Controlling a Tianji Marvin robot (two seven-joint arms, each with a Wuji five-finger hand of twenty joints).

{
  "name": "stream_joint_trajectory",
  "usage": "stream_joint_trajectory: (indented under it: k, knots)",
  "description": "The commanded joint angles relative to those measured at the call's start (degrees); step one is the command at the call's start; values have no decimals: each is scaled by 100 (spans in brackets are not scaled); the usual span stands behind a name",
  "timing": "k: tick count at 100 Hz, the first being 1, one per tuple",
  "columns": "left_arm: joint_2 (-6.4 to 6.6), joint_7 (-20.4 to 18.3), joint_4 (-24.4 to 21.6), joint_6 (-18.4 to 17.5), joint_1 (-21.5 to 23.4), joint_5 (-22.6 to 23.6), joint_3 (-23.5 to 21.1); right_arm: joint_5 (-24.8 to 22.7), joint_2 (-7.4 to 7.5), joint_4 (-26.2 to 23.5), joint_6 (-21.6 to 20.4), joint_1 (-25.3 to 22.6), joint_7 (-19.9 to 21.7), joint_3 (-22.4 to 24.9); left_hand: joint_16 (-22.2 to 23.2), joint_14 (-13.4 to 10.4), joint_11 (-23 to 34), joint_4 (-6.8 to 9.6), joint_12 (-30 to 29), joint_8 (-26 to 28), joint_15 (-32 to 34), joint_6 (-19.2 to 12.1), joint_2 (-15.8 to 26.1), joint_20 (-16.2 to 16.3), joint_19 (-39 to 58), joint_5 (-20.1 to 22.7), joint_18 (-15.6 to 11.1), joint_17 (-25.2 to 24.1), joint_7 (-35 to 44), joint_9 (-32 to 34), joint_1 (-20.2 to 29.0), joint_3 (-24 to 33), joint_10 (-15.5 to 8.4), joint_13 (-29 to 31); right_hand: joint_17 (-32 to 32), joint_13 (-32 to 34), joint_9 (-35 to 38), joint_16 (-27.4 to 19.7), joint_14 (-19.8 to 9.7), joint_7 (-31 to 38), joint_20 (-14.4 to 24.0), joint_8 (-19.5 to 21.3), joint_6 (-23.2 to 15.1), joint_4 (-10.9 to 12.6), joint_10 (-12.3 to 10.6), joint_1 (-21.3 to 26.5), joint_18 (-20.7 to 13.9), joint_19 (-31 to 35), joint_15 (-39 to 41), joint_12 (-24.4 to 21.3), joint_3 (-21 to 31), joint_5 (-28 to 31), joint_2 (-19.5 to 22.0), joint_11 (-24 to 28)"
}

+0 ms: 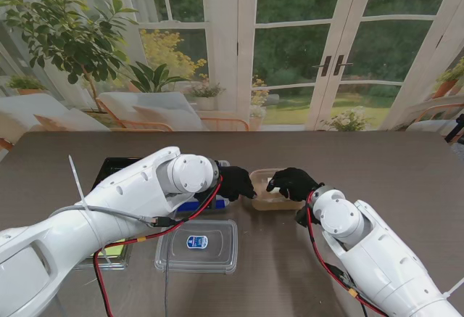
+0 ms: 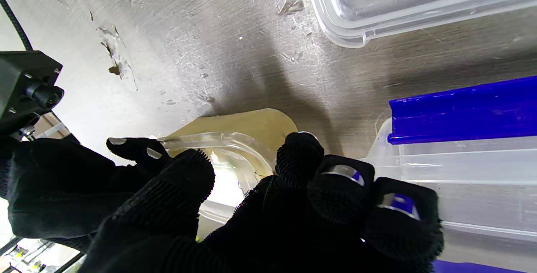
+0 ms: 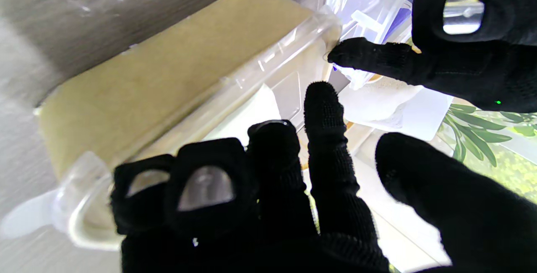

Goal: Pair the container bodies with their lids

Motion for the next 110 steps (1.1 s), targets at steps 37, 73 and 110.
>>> stream_joint_trajectory:
  k: [37, 73, 110]
  knots:
    - [68, -283, 41, 166, 54, -36, 31, -156, -25, 519, -424, 115, 158, -258, -17, 23, 64, -121, 42, 285, 171, 331, 183, 3, 417, 374, -180, 18, 584, -21, 16, -157, 105, 35, -530, -6, 127, -6, 103, 801, -2, -487, 17, -400, -32, 69, -599, -456, -87, -260, 278, 574, -532, -425]
    - [139, -228, -91, 214, 117, 22, -143, -224, -7, 583, -553, 143, 181, -290, -13, 16, 64, -116, 42, 286, 172, 314, 182, 8, 410, 382, -178, 10, 588, -18, 28, -197, 102, 37, -772, -330, -199, 28, -81, 943, 22, -591, -58, -428, -83, 45, -786, -512, -145, -470, 248, 613, -554, -615]
    - [228, -59, -338, 256, 136, 196, -509, -179, 1, 547, -543, 118, 228, -261, -16, 19, 70, -111, 40, 292, 184, 274, 169, 16, 418, 435, -172, 18, 609, 7, 11, -183, 104, 59, -795, -335, -192, 27, -66, 942, 28, -602, -67, -416, -68, 31, -791, -531, -150, -530, 229, 578, -524, -580]
